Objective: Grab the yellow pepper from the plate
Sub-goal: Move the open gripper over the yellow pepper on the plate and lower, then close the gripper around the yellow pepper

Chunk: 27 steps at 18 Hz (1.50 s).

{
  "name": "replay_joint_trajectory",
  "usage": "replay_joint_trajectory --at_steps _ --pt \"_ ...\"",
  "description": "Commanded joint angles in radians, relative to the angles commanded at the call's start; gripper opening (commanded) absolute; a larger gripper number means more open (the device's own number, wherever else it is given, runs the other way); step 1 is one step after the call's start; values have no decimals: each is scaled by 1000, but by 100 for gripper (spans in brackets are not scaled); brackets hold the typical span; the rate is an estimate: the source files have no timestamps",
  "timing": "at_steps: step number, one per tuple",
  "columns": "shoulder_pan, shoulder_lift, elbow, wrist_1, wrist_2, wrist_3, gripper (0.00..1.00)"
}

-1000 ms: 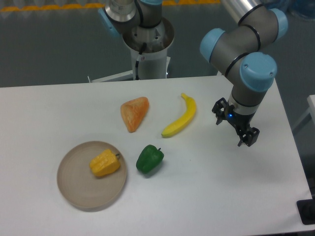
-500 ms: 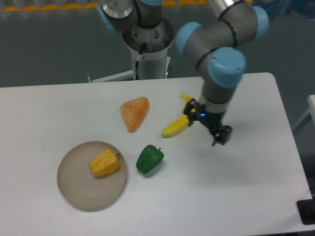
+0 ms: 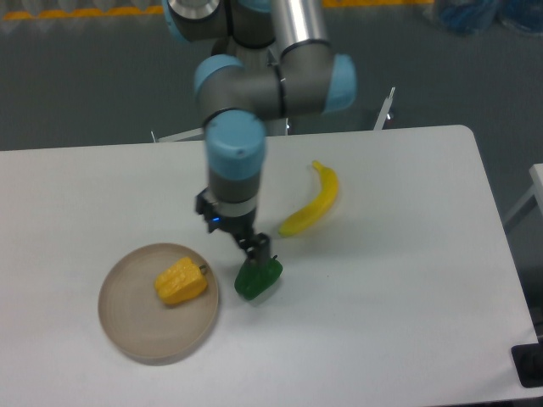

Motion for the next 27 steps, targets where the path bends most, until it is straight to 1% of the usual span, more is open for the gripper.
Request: replay_joint_trajectory --at_steps 2,4,7,10,13,15,19,21,22,23,24,26,27 --pt "-18 -20 11 8 3 -8 100" --pt "-22 -40 12 9 8 -8 100" --pt "-37 -55 14 14 9 -8 100" --pt "-41 -69 14 17 34 -9 100" --pt "-55 -90 14 35 37 -17 100" --pt "-66 -112 14 61 37 -21 100" --pt "-94 -126 11 63 37 -55 100" --pt "-95 -147 18 71 38 -51 100" --pt "-95 -155 24 72 38 -49 85" --pt "-95 -161 28 72 38 -49 59" --pt "-95 -160 28 71 38 -51 36" --pt "-95 -152 32 68 40 -52 12" --pt "-95 -147 43 63 38 -55 6"
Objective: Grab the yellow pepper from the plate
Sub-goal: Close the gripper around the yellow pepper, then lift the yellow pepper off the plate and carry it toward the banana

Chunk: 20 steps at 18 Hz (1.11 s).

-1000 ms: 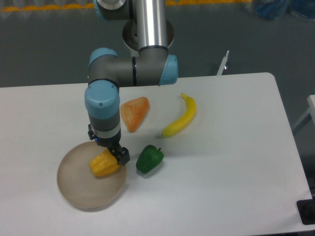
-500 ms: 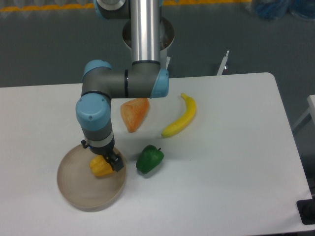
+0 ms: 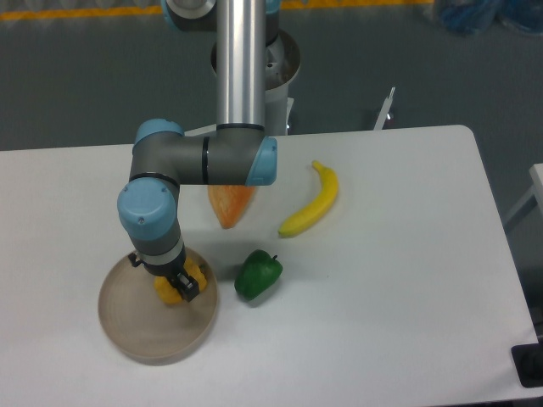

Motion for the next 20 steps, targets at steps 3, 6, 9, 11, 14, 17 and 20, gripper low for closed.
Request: replay_joint_trajectory --at_steps 3,6,9,11,14,17,20 --pt "2 20 41 -11 3 -5 3" --pt "14 52 63 -12 5 -6 4" --pt "95 123 69 -28 2 6 6" --pt "152 161 84 -75 0 17 6" --pt "237 196 115 -152 -2 67 6" --pt "319 198 124 -166 -2 178 6" --pt "415 195 118 -210 -6 297 5"
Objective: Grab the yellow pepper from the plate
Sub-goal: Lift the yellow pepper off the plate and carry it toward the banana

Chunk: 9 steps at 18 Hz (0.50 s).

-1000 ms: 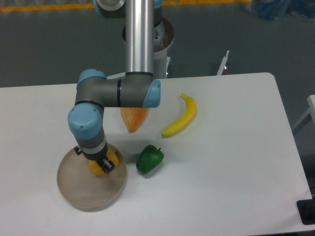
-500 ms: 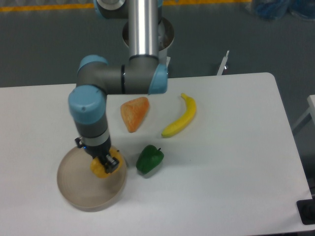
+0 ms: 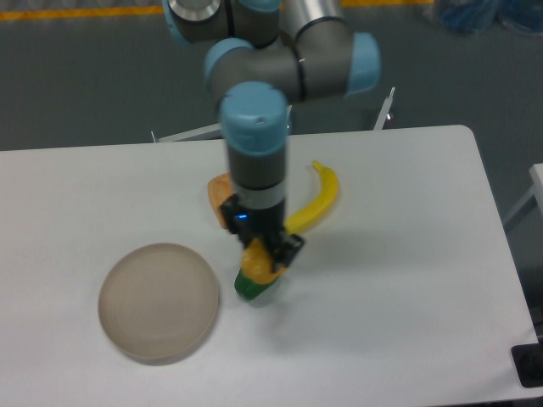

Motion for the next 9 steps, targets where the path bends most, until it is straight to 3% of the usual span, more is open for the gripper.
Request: replay_joint_trajectory --at_steps 5,9 --pt "108 -31 -3 -26 3 135 4" --pt "180 -51 -14 -26 5 339 6"
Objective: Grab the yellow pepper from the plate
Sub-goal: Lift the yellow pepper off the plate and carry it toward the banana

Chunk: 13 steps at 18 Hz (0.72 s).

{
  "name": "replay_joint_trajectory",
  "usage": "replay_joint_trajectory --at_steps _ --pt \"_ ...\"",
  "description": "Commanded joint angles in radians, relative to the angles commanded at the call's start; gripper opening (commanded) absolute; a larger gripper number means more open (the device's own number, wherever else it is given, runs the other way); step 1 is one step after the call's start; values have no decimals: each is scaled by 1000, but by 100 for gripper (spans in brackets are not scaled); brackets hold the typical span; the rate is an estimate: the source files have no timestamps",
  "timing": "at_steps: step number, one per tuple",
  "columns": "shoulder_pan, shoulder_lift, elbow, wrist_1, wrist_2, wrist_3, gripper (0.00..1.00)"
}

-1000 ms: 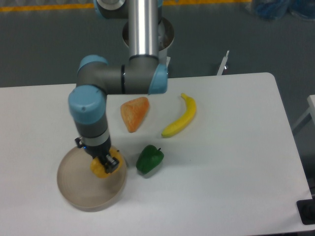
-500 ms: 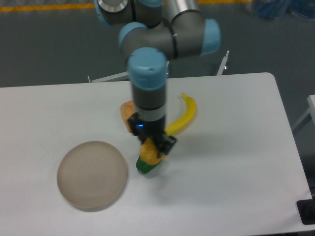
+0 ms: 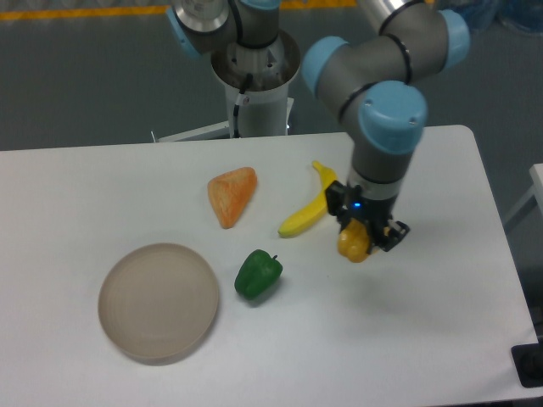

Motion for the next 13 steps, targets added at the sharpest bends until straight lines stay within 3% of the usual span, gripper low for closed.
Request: replay_joint_trajectory --at_steps 3,7,13 --pt "34 -23 4 -5 3 134 7" --pt "42 -55 24 -5 3 165 6" --pt "38 -51 15 -5 46 180 6"
